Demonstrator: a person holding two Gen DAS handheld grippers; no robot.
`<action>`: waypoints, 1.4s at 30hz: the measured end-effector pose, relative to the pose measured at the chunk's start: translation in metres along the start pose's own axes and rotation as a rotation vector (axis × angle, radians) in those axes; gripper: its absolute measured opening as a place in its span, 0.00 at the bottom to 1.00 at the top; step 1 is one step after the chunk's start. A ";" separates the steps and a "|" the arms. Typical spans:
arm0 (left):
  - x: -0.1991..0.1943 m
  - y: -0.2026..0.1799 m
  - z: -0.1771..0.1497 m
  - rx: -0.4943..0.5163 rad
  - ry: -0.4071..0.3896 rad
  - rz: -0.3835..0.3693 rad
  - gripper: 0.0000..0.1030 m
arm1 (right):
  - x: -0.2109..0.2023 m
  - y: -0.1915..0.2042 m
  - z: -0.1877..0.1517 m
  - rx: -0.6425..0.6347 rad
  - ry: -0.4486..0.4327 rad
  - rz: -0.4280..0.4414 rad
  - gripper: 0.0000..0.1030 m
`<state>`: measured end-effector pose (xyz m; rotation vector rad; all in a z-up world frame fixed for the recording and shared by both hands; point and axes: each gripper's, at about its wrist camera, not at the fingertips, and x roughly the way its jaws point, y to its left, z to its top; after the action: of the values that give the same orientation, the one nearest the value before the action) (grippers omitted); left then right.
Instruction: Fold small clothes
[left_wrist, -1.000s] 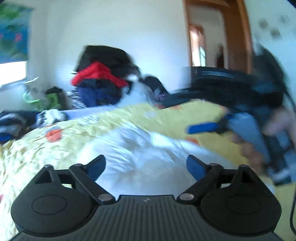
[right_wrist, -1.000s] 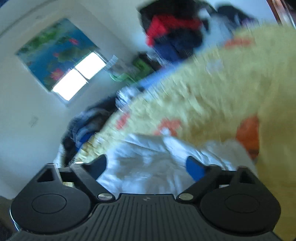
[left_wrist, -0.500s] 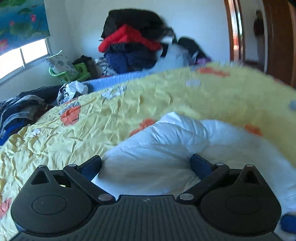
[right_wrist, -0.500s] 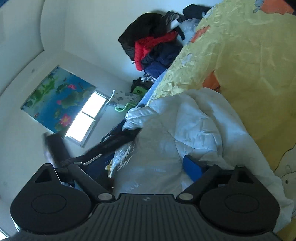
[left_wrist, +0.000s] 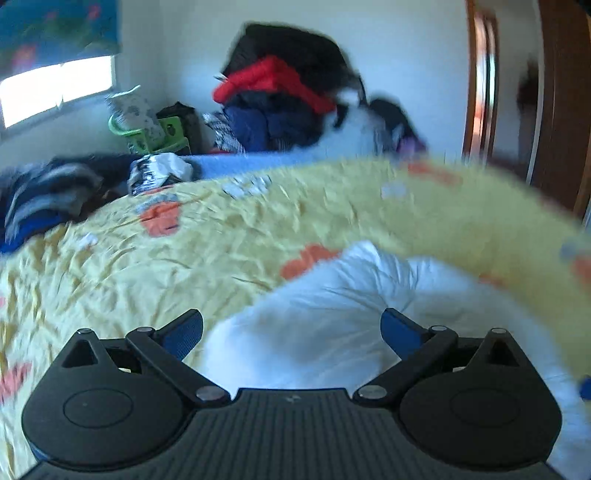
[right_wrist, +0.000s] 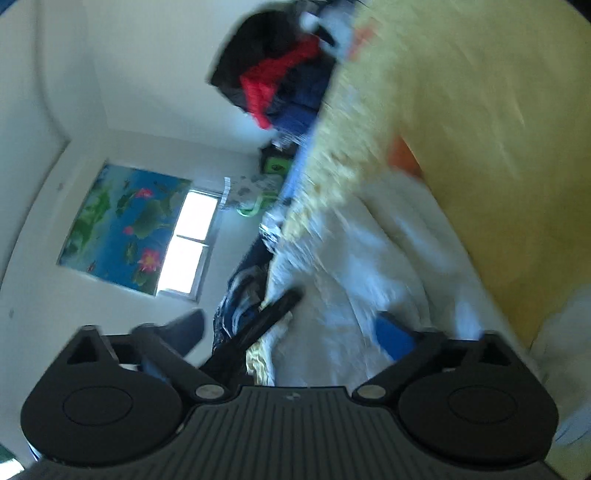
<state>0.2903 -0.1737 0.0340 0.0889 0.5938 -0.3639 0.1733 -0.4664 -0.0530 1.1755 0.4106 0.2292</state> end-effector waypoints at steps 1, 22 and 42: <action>-0.011 0.016 -0.003 -0.048 -0.004 -0.033 1.00 | -0.005 0.004 0.008 -0.061 0.013 -0.035 0.98; 0.031 0.086 -0.077 -0.690 0.326 -0.465 0.90 | 0.081 -0.019 0.029 -0.179 0.393 -0.202 0.59; 0.009 0.196 -0.041 -0.640 0.198 -0.169 0.76 | 0.201 0.043 -0.037 -0.240 0.464 -0.068 0.35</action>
<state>0.3461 0.0134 -0.0094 -0.5472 0.8927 -0.3154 0.3404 -0.3419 -0.0632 0.8651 0.8053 0.4815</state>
